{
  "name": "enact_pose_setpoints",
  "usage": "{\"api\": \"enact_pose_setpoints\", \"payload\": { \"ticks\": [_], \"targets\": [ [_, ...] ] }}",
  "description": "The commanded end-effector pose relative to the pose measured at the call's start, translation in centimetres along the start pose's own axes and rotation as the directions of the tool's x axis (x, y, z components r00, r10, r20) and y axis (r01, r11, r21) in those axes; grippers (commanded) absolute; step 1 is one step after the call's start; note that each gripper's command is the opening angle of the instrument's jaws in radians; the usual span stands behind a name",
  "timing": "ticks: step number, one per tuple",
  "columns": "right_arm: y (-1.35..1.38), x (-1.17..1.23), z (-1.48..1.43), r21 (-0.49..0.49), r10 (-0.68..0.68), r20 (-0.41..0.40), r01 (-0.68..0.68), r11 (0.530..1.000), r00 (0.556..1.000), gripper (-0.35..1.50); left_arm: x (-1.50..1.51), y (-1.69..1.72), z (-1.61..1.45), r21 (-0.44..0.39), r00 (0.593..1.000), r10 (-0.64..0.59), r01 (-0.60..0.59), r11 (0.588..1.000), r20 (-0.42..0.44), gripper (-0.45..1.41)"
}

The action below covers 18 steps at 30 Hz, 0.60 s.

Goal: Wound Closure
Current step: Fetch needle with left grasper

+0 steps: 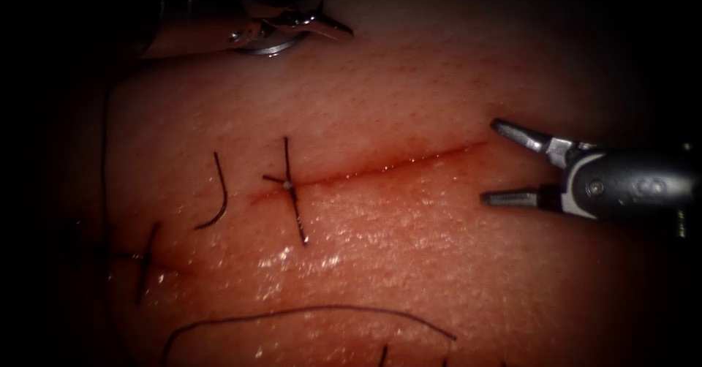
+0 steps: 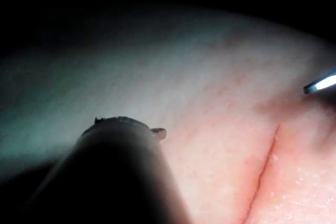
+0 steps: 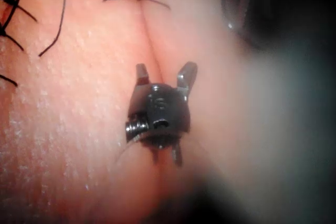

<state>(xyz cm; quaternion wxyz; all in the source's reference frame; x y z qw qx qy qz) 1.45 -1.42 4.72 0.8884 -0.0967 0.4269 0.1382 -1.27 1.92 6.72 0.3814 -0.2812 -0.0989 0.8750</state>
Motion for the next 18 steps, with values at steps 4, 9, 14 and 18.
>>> {"api": "enact_pose_setpoints", "payload": {
  "ticks": [4, 9, 14, 18],
  "targets": [
    [0.01, 0.01, 0.09, 0.002, -0.003, 0.0, 0.003, 1.0, 1.0, 1.46, 0.0, -0.2, 0.2, 0.005, 0.999, -0.022, 0.021, 1.0, 0.028, 0.49],
    [0.0, 0.0, 0.1, 0.003, -0.004, 0.002, 0.004, 1.0, 1.0, 1.46, -0.1, -0.25, 0.36, -0.003, 0.995, -0.049, 0.05, 0.999, 0.092, 0.49],
    [-0.02, -0.01, 0.11, 0.005, -0.007, 0.005, 0.007, 1.0, 1.0, 1.45, -0.16, -0.32, 0.46, -0.002, 0.99, -0.073, 0.074, 0.997, 0.118, 0.49],
    [-0.03, -0.01, 0.11, 0.007, -0.008, 0.007, 0.008, 1.0, 1.0, 1.45, -0.21, -0.38, 0.54, -0.002, 0.984, -0.09, 0.091, 0.996, 0.151, 0.49]
  ]
}}
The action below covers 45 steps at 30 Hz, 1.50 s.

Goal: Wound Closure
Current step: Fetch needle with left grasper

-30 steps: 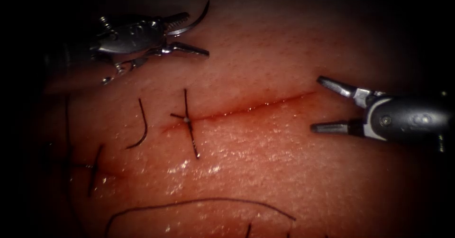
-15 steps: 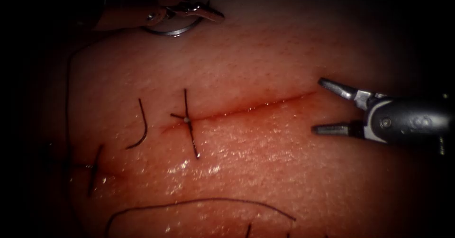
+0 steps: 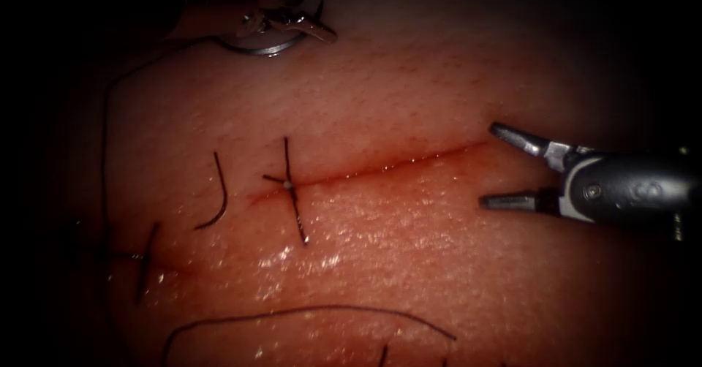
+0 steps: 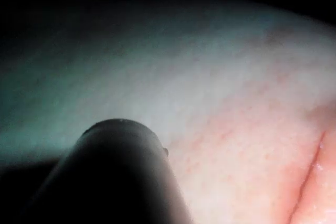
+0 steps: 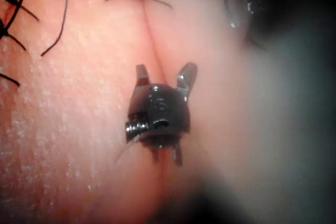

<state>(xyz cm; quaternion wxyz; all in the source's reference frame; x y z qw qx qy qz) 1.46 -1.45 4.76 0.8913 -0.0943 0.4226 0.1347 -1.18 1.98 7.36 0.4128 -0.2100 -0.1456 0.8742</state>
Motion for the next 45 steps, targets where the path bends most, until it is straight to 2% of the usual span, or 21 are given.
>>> {"api": "enact_pose_setpoints", "payload": {
  "ticks": [1, 11, 12, 13, 14, 16, 23, 24, 26, 28, 30, 32, 39, 45],
  "targets": [
    [0.01, 0.02, 0.09, 0.0, -0.002, -0.002, 0.002, 1.0, 1.0, 1.45, 0.06, -0.04, 0.08, 0.001, 1.0, 0.003, -0.003, 1.0, 0.011, 0.49],
    [-0.02, 0.03, 0.13, 0.002, -0.003, 0.004, 0.003, 1.0, 1.0, 1.45, 0.12, -0.07, 0.27, -0.011, 0.999, -0.028, 0.029, 1.0, 0.038, 0.42],
    [-0.02, 0.03, 0.13, 0.002, -0.003, 0.005, 0.003, 1.0, 1.0, 1.45, 0.13, -0.07, 0.28, -0.014, 0.999, -0.028, 0.029, 0.999, 0.04, 0.37],
    [-0.03, 0.03, 0.12, 0.002, -0.004, 0.004, 0.004, 1.0, 1.0, 1.45, 0.13, -0.06, 0.3, -0.013, 0.998, -0.024, 0.024, 1.0, 0.05, 0.24],
    [-0.03, 0.03, 0.12, 0.002, -0.004, 0.004, 0.004, 1.0, 1.0, 1.45, 0.13, -0.06, 0.3, -0.013, 0.998, -0.024, 0.024, 1.0, 0.05, 0.24],
    [-0.03, 0.03, 0.12, 0.003, -0.004, 0.004, 0.004, 1.0, 1.0, 1.45, 0.09, -0.06, 0.32, -0.015, 0.997, -0.014, 0.016, 1.0, 0.072, 0.1],
    [-0.03, 0.03, 0.12, 0.002, -0.004, 0.004, 0.004, 1.0, 1.0, 1.45, -0.04, -0.04, 0.36, -0.018, 0.99, -0.006, 0.009, 1.0, 0.144, 0.15],
    [-0.03, 0.03, 0.12, 0.002, -0.004, 0.004, 0.004, 1.0, 1.0, 1.45, -0.04, -0.05, 0.37, -0.018, 0.989, -0.01, 0.013, 1.0, 0.146, 0.12],
    [-0.03, 0.03, 0.12, 0.0, -0.004, 0.007, 0.004, 1.0, 1.0, 1.43, -0.04, -0.06, 0.37, -0.02, 0.989, -0.009, 0.012, 1.0, 0.146, -0.12],
    [-0.04, 0.04, 0.12, 0.0, -0.003, 0.007, 0.003, 1.0, 1.0, 1.43, -0.02, -0.07, 0.37, -0.023, 0.989, -0.011, 0.014, 1.0, 0.145, -0.45],
    [-0.04, 0.04, 0.12, 0.0, -0.003, 0.007, 0.003, 1.0, 1.0, 1.43, -0.01, -0.07, 0.37, -0.026, 0.989, -0.012, 0.016, 1.0, 0.145, -0.45],
    [-0.04, 0.04, 0.12, 0.0, -0.003, 0.007, 0.003, 1.0, 1.0, 1.43, -0.01, -0.04, 0.36, -0.061, 0.987, 0.073, -0.065, 0.996, 0.143, -0.45],
    [-0.02, 0.04, 0.1, 0.004, -0.003, 0.004, 0.003, 1.0, 1.0, 1.4, -0.07, 0.19, 0.26, -0.138, 0.964, 0.24, -0.223, 0.965, 0.118, -0.45],
    [0.02, 0.05, 0.09, 0.02, 0.03, -0.013, -0.03, 0.999, 0.999, 1.35, -0.19, 0.74, 0.0, -0.154, 0.893, 0.447, -0.449, 0.88, -0.044, -0.45]
  ]
}}
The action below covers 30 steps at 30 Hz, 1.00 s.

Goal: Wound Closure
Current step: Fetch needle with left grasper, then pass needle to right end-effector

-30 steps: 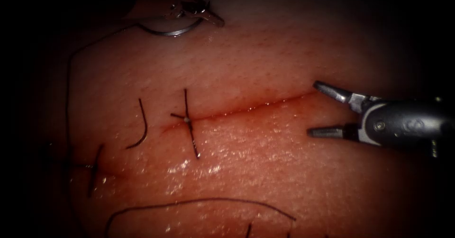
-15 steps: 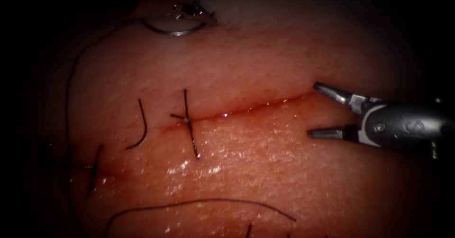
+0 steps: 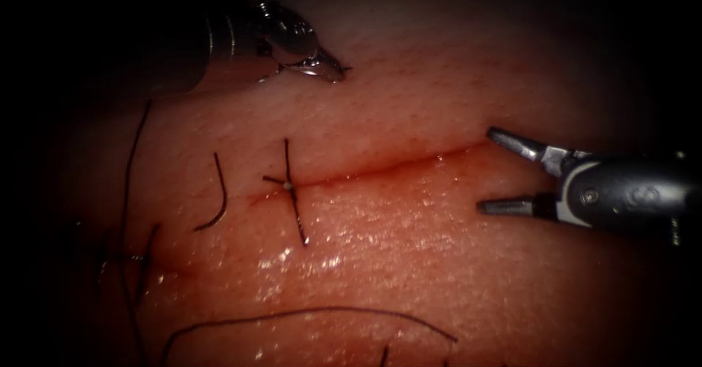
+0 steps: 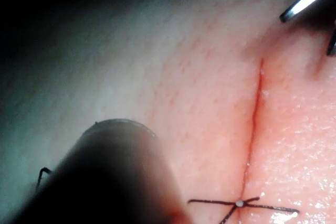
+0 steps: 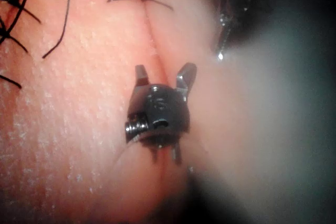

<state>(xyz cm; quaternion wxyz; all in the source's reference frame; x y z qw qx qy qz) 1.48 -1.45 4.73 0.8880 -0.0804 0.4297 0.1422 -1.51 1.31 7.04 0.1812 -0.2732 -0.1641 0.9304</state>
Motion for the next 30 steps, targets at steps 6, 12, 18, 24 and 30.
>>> {"api": "enact_pose_setpoints", "payload": {
  "ticks": [6, 12, 18, 24, 30],
  "targets": [
    [0.07, 0.01, 0.11, 0.031, 0.082, -0.033, -0.081, 0.996, 0.996, 1.31, 0.17, 0.37, -0.29, 0.075, 0.99, 0.115, -0.109, 0.991, -0.087, -0.45],
    [0.23, 0.01, 0.09, 0.088, 0.175, -0.074, -0.168, 0.982, 0.982, 1.26, 0.4, 0.68, -0.62, 0.095, 0.927, 0.253, -0.235, 0.967, -0.277, -0.45],
    [0.32, -0.03, 0.14, 0.154, 0.416, -0.084, -0.401, 0.903, 0.905, 1.03, 0.5, 1.03, -0.87, 0.136, 0.789, 0.394, -0.377, 0.916, -0.472, -0.45],
    [0.35, -0.04, 0.2, 0.225, 0.609, -0.081, -0.58, 0.783, 0.789, 0.96, 0.52, 1.25, -1.07, 0.185, 0.67, 0.492, -0.477, 0.859, -0.556, -0.45],
    [0.34, 0.0, 0.27, 0.353, 0.812, -0.074, -0.746, 0.565, 0.58, 0.93, 0.42, 1.46, -1.25, 0.209, 0.521, 0.55, -0.574, 0.792, -0.652, -0.45]
  ]
}}
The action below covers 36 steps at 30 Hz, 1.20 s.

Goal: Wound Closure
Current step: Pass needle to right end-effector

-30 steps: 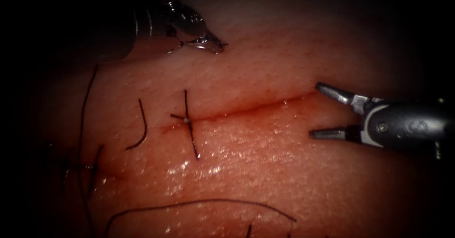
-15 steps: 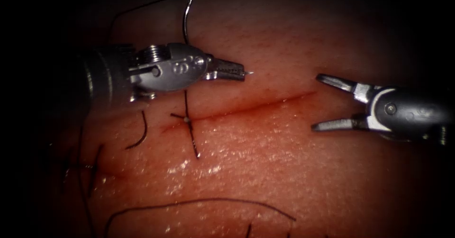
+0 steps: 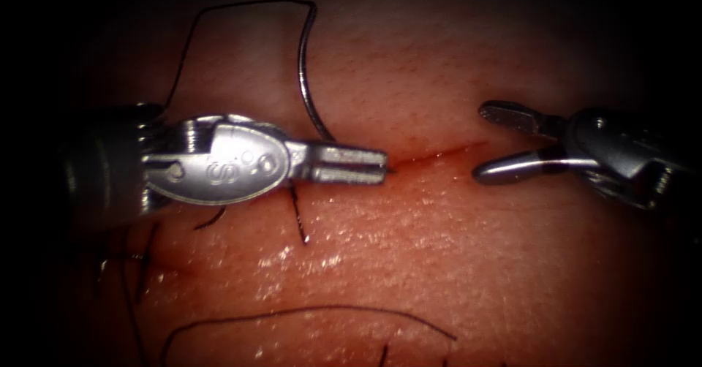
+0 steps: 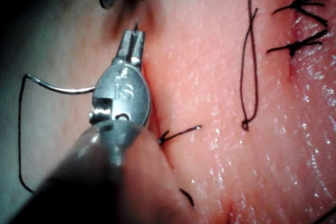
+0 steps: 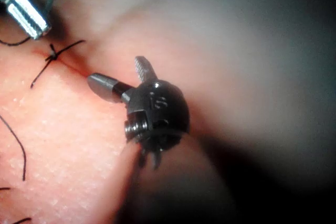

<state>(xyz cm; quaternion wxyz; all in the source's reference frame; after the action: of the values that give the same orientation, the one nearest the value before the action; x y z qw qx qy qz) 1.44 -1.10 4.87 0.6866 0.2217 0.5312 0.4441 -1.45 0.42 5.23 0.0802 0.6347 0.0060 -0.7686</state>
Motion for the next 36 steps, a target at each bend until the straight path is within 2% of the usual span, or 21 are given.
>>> {"api": "enact_pose_setpoints", "payload": {
  "ticks": [1, 2, 7, 11, 13, 16, 23, 28, 36],
  "targets": [
    [0.0, 0.04, 0.15, 0.037, 0.065, -0.022, -0.065, 0.997, 0.998, 0.93, -0.02, -0.01, 0.02, -0.011, 0.999, 0.026, -0.026, 1.0, -0.02, -0.45],
    [-0.01, 0.04, 0.22, 0.089, 0.159, -0.045, -0.154, 0.984, 0.986, 0.94, -0.01, 0.05, -0.01, -0.025, 0.997, 0.064, -0.066, 0.998, -0.052, -0.45],
    [-0.09, 0.02, 0.43, 0.194, 0.332, -0.054, -0.316, 0.929, 0.942, 0.96, -0.02, 0.19, -0.07, -0.058, 0.971, 0.167, -0.179, 0.982, -0.17, -0.45],
    [-0.18, -0.03, 0.59, 0.246, 0.357, -0.056, -0.333, 0.91, 0.933, 0.94, -0.04, 0.23, -0.09, -0.066, 0.954, 0.196, -0.216, 0.974, -0.229, -0.45],
    [-0.32, -0.07, 0.79, 0.31, 0.388, -0.028, -0.361, 0.88, 0.921, 0.94, -0.08, 0.26, -0.11, -0.075, 0.937, 0.22, -0.248, 0.966, -0.27, -0.45],
    [-0.43, -0.05, 0.91, 0.366, 0.392, -0.007, -0.362, 0.857, 0.92, 0.93, -0.12, 0.29, -0.14, -0.08, 0.924, 0.235, -0.27, 0.96, -0.3, -0.45],
    [-0.57, 0.0, 1.04, 0.397, 0.407, -0.017, -0.368, 0.841, 0.913, 0.93, -0.21, 0.32, -0.21, -0.086, 0.91, 0.25, -0.293, 0.952, -0.331, -0.45],
    [-0.56, 0.03, 1.09, 0.393, 0.448, -0.034, -0.401, 0.828, 0.893, 0.93, -0.18, 0.36, -0.19, -0.082, 0.897, 0.273, -0.319, 0.944, -0.346, -0.45],
    [-0.57, 0.07, 1.23, 0.396, 0.513, -0.049, -0.455, 0.797, 0.857, 1.08, -0.05, 0.41, -0.18, -0.075, 0.88, 0.3, -0.35, 0.934, -0.37, -0.45]
  ]
}}
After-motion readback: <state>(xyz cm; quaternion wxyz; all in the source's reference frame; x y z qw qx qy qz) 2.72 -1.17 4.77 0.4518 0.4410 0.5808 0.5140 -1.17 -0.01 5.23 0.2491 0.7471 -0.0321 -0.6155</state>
